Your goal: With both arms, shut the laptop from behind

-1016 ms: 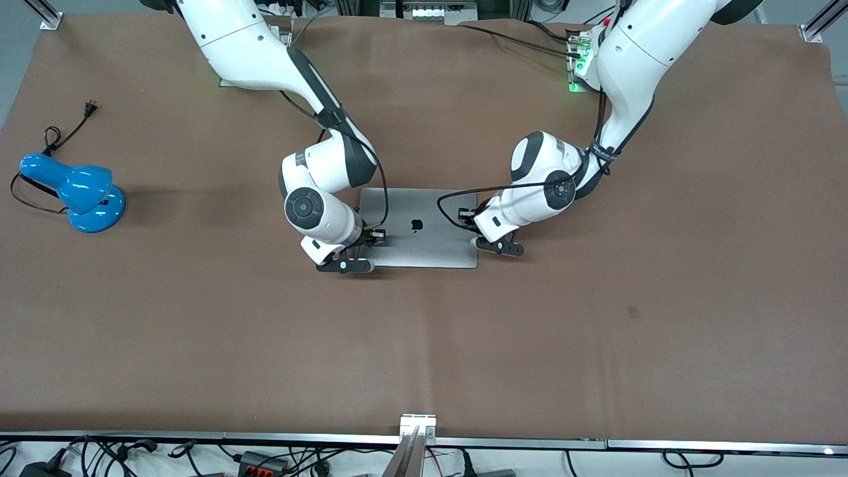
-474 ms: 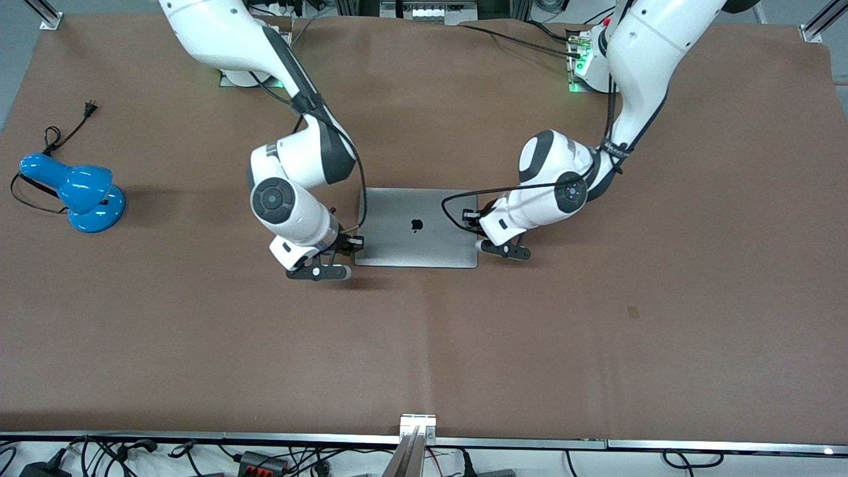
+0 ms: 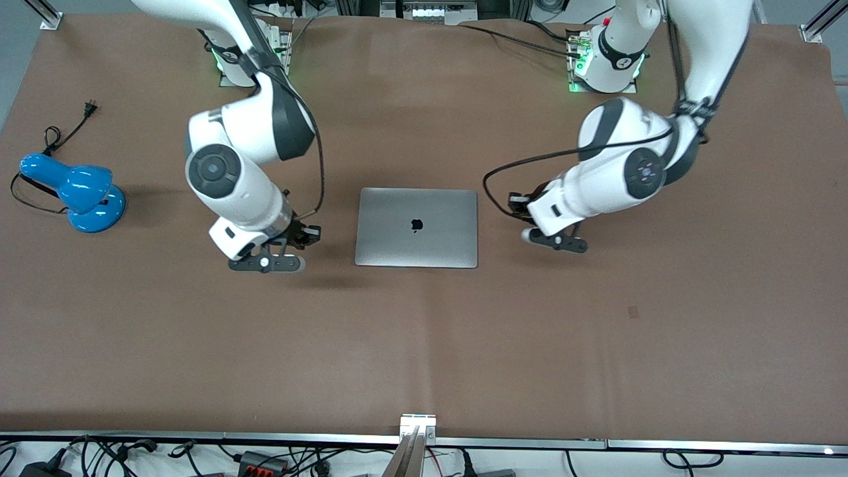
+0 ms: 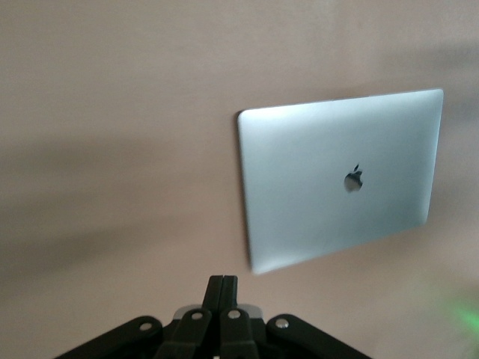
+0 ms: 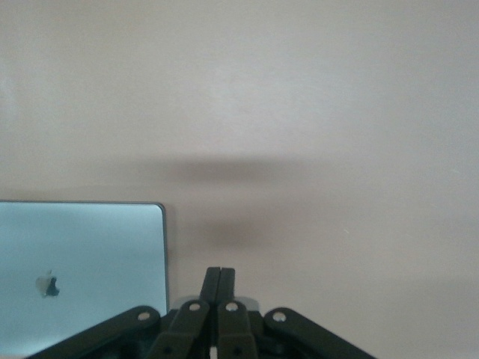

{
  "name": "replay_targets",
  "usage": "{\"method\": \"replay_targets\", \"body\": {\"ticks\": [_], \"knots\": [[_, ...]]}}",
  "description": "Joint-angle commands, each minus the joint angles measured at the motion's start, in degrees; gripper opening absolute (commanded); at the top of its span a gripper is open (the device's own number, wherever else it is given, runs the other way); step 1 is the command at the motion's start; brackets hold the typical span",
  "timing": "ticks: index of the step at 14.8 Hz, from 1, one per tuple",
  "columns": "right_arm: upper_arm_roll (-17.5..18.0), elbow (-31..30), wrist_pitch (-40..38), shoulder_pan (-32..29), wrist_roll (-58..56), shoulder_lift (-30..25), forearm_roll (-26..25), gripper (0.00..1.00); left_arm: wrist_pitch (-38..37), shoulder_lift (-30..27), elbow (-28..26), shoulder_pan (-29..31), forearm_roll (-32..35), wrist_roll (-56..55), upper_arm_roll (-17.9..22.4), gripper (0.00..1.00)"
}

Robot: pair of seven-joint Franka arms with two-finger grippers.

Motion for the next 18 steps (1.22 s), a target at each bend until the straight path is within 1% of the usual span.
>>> {"method": "replay_targets", "body": {"ticks": [1, 2, 3, 4, 6, 8, 10, 11, 12, 14, 15, 16, 18], "knots": [[-1.94, 5.56, -8.42, -0.49, -0.96, -1.01, -0.99, 0.12, -13.48, -3.75, 7.53, 3.48, 3.07, 0.03, 0.09, 0.0], [-2.47, 7.5, -10.71, -1.19, -2.44, -0.83, -0.9, 0.34, -18.67, -3.76, 11.66, 4.98, 4.13, 0.21, 0.0, 0.0], [-2.82, 8.39, -11.6, -2.16, -3.5, -0.92, -0.72, 0.75, -23.59, -3.76, 15.7, 6.12, 5.18, 0.29, 0.09, 0.0], [-3.17, 8.74, -11.61, -3.12, -3.86, -1.09, -0.81, 1.0, -27.29, -3.76, 18.52, 7.09, 6.06, 0.3, 0.09, 0.0], [-3.88, 11.19, -12.66, -4.97, -3.95, -1.09, -0.55, 1.0, -32.49, -4.02, 21.53, 8.5, 7.65, 0.38, 0.09, 0.0], [-3.53, 14.45, -13.28, -7.34, -3.95, -1.18, -0.72, 1.0, -34.19, -6.12, 21.63, 9.29, 10.81, 0.56, 0.09, 0.0], [-2.48, 16.21, -13.63, -11.11, -4.04, -1.79, -0.64, 1.0, -35.76, -6.39, 21.28, 10.08, 11.52, 0.56, 0.09, 0.02], [-0.91, 16.22, -13.72, -13.65, -4.13, -2.67, -0.72, 1.0, -35.86, -6.74, 21.1, 10.96, 11.61, 0.56, -0.43, 0.01], [2.33, 16.22, -13.72, -17.6, -4.74, -3.72, -1.24, 1.0, -35.77, -7.61, 20.32, 10.97, 11.52, 0.65, -0.44, 0.01], [8.92, 16.22, -13.72, -24.28, -6.67, -5.13, -5.88, 1.0, -34.02, -10.24, 16.9, 10.97, 11.61, 0.65, -0.53, 0.01], [12.61, 16.13, -13.72, -28.23, -7.02, -5.92, -7.65, 1.0, -33.49, -11.3, 16.1, 10.88, 11.7, 0.65, -0.53, 0.01], [15.52, 15.78, -13.89, -31.58, -7.38, -7.06, -8.54, 1.0, -33.57, -11.4, 15.92, 10.97, 12.13, 0.73, -0.61, 0.03], [16.16, 15.69, -14.86, -34.59, -11.22, -8.3, -8.46, 1.0, -33.14, -12.36, 14.17, 11.49, 12.31, 0.65, -0.44, 0.05]]}}
